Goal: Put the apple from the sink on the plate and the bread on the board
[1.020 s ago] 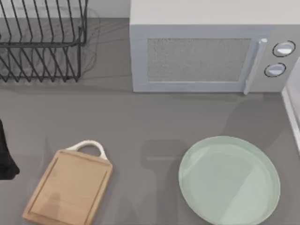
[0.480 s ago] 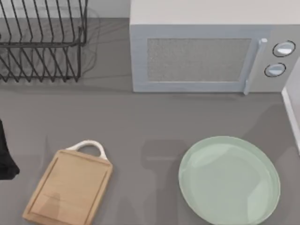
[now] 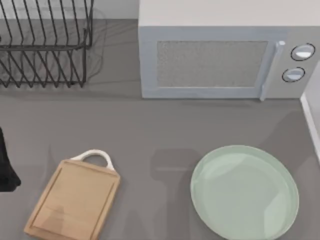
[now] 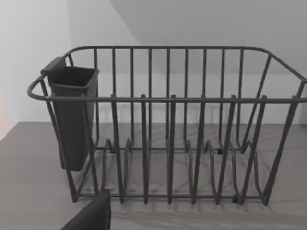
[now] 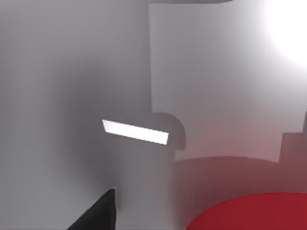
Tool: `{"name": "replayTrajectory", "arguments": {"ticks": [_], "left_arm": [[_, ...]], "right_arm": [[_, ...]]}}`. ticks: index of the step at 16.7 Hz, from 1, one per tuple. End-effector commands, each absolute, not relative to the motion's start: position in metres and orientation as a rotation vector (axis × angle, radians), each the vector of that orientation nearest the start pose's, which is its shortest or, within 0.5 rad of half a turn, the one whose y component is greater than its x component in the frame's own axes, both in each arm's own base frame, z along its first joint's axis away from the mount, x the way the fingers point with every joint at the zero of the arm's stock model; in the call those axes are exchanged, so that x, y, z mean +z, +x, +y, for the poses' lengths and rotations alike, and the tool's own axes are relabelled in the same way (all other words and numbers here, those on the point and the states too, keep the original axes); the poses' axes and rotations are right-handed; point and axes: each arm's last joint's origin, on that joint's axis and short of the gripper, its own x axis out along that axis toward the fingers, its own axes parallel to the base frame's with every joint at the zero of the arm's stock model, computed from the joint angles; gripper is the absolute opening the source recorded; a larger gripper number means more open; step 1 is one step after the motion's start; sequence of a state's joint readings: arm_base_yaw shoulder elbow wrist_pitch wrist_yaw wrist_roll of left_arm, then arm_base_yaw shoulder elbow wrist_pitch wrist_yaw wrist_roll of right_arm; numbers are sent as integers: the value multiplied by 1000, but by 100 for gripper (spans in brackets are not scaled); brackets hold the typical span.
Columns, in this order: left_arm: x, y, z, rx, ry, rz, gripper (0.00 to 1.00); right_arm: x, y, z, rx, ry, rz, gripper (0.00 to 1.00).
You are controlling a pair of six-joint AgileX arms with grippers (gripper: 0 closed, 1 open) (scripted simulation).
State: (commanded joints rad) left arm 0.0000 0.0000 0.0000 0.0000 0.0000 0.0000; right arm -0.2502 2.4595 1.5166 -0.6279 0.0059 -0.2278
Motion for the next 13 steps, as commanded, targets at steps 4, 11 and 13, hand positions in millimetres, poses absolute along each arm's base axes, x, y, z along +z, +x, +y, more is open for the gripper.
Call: {"name": "replayTrajectory", "arguments": {"ticks": [4,11,13], "left_arm": [[160,106,-1,0,0,0,100],[160,106,-1,0,0,0,100],[160,106,-1,0,0,0,100]], "right_arm": [[4,411,-101,-8,8,1571,25],[4,411,-101,-8,8,1571,0],[4,411,-101,-8,8,1571,0]]}}
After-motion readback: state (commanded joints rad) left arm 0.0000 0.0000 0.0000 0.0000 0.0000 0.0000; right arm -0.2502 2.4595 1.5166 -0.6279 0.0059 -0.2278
